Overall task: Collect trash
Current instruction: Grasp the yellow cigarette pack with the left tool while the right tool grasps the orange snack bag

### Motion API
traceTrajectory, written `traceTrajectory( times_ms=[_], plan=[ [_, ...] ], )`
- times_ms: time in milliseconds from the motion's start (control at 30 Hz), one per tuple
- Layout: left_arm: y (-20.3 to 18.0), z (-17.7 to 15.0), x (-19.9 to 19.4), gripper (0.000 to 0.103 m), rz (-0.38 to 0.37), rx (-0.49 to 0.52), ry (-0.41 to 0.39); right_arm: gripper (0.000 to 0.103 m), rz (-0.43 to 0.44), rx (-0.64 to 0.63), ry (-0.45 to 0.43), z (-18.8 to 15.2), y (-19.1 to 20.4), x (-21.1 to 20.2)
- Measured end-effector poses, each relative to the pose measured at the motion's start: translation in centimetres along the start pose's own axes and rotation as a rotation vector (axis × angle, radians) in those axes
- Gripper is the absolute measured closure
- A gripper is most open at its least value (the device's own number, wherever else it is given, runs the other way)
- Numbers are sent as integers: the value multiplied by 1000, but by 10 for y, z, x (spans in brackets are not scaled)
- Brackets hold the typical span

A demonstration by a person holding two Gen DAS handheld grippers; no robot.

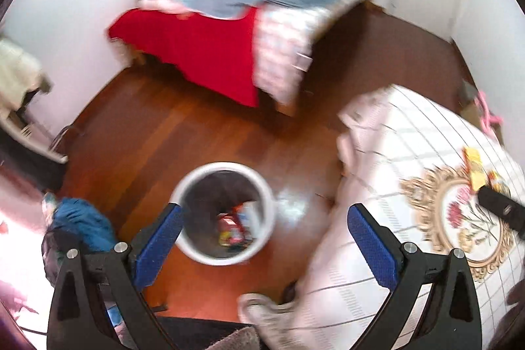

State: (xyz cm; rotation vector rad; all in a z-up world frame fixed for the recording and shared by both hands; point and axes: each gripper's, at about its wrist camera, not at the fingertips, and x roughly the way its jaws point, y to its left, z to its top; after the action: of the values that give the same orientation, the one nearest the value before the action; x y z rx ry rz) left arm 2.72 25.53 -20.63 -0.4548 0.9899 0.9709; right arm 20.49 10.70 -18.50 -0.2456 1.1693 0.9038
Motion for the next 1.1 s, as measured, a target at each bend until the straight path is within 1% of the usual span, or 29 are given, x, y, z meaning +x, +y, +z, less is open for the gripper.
traceTrajectory(
  times_ms=[67, 133, 200, 233, 300, 400, 467, 567, 633, 667, 700, 733, 767, 800, 833, 867, 900, 967, 1067, 1100],
  plan=[
    [-46, 4, 18, 1, -18, 63, 32, 0, -78, 86, 2, 10, -58, -1],
    [-78, 6, 30, 1, -43, 100, 53, 0, -154, 155, 5, 22, -108, -1],
    [-123, 11, 46, 1, -67, 149, 92, 0, -218, 214, 17, 34, -154, 0],
    [-139, 14, 53, 1, -80, 164, 103, 0, -252, 242, 24, 40, -177, 3],
    [-167, 18, 62, 1, -82, 196, 115, 0, -289, 278, 48, 51, -212, 11],
    [-205, 23, 82, 1, -55, 263, 134, 0, -333, 299, 101, 66, -249, 33],
    [-224, 23, 94, 1, -42, 305, 152, 0, -343, 293, 130, 69, -260, 49],
    [-241, 24, 101, 1, -33, 342, 162, 0, -345, 270, 174, 73, -268, 73],
    [-255, 25, 102, 1, -38, 352, 165, 0, -342, 265, 196, 72, -276, 86],
    [-261, 27, 102, 1, -55, 349, 173, 0, -344, 264, 201, 70, -278, 90],
    [-266, 28, 102, 1, -67, 346, 177, 4, -353, 258, 202, 67, -281, 92],
    [-271, 29, 102, 1, -78, 344, 181, 5, -358, 255, 199, 68, -282, 94],
    [-276, 30, 101, 1, -92, 343, 184, 12, -361, 248, 179, 66, -283, 90],
    [-282, 31, 100, 1, -112, 343, 189, 21, -372, 242, 176, 66, -284, 86],
    [-289, 32, 100, 1, -124, 343, 192, 27, -376, 244, 170, 65, -286, 83],
    [-299, 33, 101, 1, -150, 342, 205, 39, -376, 249, 164, 64, -288, 78],
    [-305, 33, 102, 1, -166, 339, 218, 47, -370, 255, 160, 62, -293, 74],
    [-322, 35, 109, 1, -213, 328, 263, 47, -366, 280, 152, 60, -305, 67],
    [-342, 37, 118, 2, -259, 329, 313, 47, -370, 315, 143, 57, -324, 59],
    [-351, 36, 122, 2, -262, 340, 324, 48, -364, 326, 146, 55, -331, 56]
  ],
)
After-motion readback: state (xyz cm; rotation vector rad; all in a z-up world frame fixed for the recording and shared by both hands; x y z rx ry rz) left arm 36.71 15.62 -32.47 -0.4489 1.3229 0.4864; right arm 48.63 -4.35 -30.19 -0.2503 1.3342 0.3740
